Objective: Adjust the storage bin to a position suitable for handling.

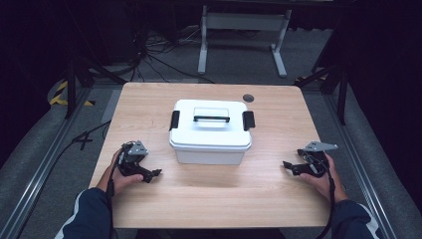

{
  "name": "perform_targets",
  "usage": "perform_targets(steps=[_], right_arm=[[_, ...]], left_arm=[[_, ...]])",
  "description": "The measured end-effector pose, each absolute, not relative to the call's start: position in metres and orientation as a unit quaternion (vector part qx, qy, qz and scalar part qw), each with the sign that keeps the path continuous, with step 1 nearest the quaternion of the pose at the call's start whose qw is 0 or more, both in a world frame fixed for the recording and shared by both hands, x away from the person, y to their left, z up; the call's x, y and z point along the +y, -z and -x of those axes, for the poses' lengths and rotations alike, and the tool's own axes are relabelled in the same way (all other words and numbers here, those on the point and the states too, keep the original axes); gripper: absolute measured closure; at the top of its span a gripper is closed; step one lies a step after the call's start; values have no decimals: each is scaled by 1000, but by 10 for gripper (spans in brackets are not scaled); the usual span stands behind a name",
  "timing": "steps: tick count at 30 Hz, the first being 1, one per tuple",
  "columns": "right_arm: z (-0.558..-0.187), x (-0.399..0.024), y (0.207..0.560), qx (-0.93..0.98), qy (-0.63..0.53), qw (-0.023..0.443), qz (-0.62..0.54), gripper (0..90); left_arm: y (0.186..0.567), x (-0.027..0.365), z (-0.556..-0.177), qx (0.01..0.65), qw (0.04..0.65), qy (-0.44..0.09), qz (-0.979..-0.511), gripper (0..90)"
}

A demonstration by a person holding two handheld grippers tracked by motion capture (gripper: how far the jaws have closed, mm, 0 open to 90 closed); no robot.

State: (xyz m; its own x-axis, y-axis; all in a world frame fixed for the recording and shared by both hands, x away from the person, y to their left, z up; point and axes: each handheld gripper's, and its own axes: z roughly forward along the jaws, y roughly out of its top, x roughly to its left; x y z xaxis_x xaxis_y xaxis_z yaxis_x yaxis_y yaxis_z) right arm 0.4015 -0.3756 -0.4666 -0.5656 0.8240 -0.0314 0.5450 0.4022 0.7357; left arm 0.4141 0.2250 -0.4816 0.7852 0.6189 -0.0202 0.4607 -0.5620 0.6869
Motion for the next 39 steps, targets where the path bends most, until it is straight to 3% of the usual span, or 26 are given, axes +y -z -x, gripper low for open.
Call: perform_targets(steps=[15,21,39], right_arm=[[-402,-376,466,816,-346,198,-419,158],[-401,-375,462,828,-337,195,-404,225],[-398,-361,435,850,-345,181,-353,287]], left_arm=[[482,226,-407,321,351,-120,-871,3],[481,227,-406,319,347,-119,-874,3],[481,227,-404,327,347,-124,-870,3]])
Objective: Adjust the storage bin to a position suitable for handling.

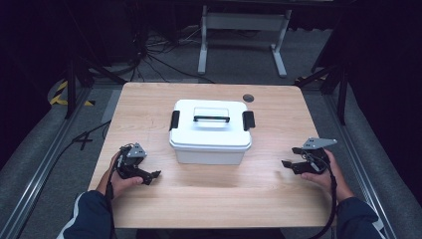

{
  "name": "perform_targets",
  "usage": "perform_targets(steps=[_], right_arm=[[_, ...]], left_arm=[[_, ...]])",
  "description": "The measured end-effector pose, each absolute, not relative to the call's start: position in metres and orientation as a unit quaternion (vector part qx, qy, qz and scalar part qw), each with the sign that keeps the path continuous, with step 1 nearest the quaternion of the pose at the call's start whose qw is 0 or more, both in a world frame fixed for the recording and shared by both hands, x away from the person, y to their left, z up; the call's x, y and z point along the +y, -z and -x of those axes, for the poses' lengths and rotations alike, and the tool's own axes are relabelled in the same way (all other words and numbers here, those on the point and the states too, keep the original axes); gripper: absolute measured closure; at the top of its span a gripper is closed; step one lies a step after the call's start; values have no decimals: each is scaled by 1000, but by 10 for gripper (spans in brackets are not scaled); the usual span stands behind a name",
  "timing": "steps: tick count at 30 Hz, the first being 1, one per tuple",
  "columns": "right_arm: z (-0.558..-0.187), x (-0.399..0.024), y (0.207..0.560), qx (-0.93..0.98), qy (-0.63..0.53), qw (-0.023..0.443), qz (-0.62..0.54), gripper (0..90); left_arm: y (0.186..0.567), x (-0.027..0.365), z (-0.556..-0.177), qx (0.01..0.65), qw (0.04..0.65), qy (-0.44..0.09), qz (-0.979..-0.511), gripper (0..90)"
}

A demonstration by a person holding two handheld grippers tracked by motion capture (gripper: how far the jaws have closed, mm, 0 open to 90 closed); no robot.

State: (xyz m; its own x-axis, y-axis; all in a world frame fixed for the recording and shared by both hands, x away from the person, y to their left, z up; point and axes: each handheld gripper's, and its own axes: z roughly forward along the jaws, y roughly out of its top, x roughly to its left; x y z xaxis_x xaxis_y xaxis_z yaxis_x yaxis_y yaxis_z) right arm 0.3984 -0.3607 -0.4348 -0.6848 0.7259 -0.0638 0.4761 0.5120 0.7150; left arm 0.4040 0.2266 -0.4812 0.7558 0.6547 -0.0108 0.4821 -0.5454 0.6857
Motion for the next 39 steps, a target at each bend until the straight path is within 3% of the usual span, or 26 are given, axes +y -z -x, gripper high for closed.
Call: perform_targets(steps=[7,39], right_arm=[[-398,-354,416,864,-341,189,-319,338],[-413,-307,311,892,-322,227,-223,339]], left_arm=[[481,227,-404,328,347,-124,-870,3],[481,227,-403,328,348,-124,-869,3]])
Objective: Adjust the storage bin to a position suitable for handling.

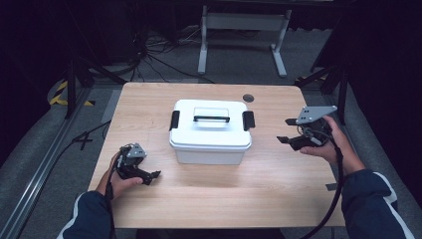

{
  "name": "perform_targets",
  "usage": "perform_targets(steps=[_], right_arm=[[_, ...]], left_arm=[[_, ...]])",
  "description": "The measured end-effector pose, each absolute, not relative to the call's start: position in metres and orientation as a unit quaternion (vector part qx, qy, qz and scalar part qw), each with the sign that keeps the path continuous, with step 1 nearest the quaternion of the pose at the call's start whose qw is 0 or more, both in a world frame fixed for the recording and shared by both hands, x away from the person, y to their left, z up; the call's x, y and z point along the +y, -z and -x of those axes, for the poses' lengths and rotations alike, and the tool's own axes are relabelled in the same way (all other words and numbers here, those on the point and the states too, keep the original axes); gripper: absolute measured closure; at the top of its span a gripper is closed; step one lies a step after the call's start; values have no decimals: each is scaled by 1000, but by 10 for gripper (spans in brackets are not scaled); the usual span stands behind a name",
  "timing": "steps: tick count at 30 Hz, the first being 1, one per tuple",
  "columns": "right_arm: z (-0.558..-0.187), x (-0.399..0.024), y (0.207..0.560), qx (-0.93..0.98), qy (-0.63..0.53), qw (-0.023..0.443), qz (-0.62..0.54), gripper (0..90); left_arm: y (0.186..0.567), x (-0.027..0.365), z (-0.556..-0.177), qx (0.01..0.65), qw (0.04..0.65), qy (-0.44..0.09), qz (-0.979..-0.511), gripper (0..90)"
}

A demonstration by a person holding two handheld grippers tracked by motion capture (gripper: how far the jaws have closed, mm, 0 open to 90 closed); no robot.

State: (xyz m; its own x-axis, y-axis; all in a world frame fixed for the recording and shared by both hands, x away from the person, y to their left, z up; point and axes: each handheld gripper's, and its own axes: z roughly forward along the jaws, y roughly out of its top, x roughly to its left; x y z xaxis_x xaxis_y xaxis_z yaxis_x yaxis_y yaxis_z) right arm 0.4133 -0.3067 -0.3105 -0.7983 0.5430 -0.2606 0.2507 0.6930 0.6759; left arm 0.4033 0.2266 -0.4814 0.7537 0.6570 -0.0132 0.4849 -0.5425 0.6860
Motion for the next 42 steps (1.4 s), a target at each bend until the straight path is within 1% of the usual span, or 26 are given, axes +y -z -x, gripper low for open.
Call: perform_targets(steps=[9,21,26,32,42], right_arm=[[-419,-291,298,897,-318,232,-204,339],[-432,-268,286,902,-317,226,-188,348],[-437,-253,280,905,-314,226,-176,353],[-441,-234,278,912,-307,221,-158,379],[-450,-205,267,923,-292,219,-127,383]], left_arm=[[481,227,-403,328,348,-124,-869,2],[481,227,-403,330,347,-121,-869,3],[481,227,-403,329,348,-122,-869,3],[482,227,-401,332,349,-122,-868,3],[482,228,-398,335,349,-122,-867,3]])
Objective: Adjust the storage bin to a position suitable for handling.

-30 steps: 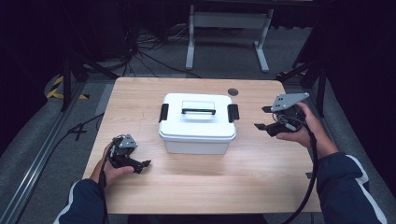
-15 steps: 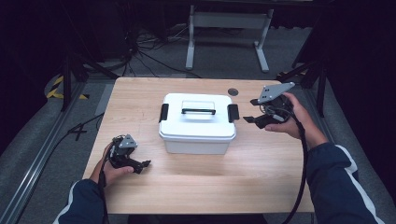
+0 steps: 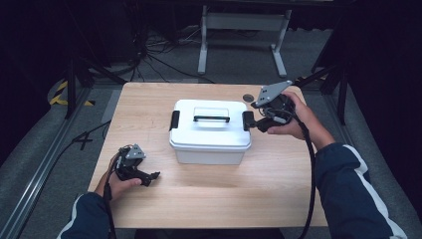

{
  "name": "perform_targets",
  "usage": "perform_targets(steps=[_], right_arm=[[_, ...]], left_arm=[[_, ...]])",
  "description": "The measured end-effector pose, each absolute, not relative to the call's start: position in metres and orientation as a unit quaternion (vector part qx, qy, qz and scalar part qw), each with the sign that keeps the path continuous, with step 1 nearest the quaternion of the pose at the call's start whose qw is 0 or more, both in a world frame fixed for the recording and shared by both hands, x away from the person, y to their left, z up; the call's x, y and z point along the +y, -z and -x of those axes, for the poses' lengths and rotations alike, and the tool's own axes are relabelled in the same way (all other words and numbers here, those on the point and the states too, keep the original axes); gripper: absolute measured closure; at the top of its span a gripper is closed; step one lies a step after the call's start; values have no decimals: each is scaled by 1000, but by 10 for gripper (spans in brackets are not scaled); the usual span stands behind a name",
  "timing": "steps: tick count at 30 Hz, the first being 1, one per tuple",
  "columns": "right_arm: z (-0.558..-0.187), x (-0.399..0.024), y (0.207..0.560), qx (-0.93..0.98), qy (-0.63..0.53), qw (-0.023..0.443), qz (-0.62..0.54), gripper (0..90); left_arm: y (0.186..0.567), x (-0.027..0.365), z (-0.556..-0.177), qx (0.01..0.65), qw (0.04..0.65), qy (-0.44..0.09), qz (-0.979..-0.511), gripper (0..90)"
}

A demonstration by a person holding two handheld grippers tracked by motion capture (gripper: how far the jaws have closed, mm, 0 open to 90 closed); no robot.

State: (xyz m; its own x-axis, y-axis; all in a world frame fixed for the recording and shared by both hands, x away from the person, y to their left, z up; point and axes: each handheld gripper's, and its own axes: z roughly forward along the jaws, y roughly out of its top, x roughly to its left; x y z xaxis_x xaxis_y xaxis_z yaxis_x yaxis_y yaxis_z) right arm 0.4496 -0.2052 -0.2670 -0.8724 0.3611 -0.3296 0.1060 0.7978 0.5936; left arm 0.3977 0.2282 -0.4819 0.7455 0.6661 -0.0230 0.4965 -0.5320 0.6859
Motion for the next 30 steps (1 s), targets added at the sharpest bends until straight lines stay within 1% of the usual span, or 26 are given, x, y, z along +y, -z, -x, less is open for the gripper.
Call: perform_targets(steps=[9,15,17,19,21,22,27,28,30], right_arm=[[-463,-179,269,936,-261,212,-105,393],[-473,-158,270,944,-243,205,-88,440],[-476,-151,272,946,-239,202,-81,466],[-478,-145,273,947,-238,203,-74,514],[-479,-139,274,947,-241,200,-68,537],[-481,-135,276,949,-240,193,-63,545],[-484,-122,283,955,-222,187,-53,573],[-484,-115,286,958,-212,186,-48,620],[-485,-110,289,961,-206,181,-39,657]], left_arm=[[482,231,-390,336,350,-124,-865,3],[482,233,-386,340,349,-128,-864,3],[483,234,-386,338,349,-126,-865,2],[482,234,-386,337,348,-126,-866,3],[482,234,-386,337,348,-126,-866,3],[482,234,-386,337,348,-126,-866,3],[482,234,-386,336,348,-126,-866,3],[482,234,-386,336,348,-125,-866,3],[482,234,-386,336,348,-124,-866,3]])
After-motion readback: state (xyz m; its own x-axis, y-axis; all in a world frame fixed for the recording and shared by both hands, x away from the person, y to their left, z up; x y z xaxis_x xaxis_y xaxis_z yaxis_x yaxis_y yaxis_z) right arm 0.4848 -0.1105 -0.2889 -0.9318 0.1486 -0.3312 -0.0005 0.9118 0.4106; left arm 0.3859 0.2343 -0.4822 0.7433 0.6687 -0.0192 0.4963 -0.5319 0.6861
